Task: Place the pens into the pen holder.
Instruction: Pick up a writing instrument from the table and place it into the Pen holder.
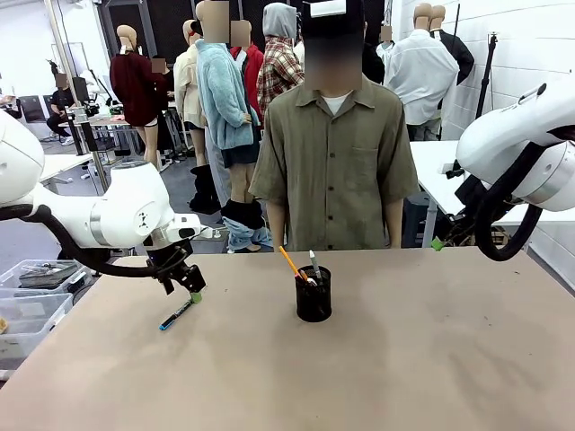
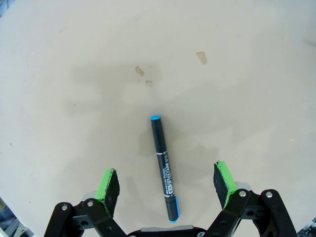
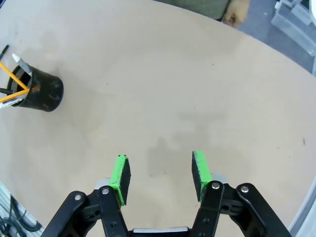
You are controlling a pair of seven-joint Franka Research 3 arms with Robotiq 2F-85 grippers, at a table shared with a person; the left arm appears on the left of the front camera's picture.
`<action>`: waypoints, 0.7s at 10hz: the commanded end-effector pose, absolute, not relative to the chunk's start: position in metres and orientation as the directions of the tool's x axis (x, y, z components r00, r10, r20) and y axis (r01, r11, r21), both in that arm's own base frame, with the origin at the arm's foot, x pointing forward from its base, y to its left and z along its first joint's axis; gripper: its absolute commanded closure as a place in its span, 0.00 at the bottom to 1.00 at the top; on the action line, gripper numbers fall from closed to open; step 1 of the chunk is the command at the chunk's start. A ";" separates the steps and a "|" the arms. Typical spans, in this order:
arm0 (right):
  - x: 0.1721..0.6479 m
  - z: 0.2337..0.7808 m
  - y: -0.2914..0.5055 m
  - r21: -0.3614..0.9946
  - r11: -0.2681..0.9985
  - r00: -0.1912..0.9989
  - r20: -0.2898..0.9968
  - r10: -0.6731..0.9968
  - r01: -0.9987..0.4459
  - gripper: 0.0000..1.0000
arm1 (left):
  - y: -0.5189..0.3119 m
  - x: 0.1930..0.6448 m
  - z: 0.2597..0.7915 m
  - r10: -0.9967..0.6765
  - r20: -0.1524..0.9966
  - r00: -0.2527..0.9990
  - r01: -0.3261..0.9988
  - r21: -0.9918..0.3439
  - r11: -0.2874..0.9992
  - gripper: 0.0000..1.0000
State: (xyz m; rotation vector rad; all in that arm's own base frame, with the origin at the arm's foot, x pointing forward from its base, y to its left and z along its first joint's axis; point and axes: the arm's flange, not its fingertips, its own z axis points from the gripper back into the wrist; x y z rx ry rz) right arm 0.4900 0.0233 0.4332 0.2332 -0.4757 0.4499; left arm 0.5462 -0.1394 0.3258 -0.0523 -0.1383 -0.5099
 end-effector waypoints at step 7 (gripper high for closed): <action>0.489 0.430 0.022 0.117 0.867 0.778 0.511 0.366 -0.484 0.36 | -0.150 0.533 0.293 -0.509 0.122 0.852 0.509 0.033 0.860 0.21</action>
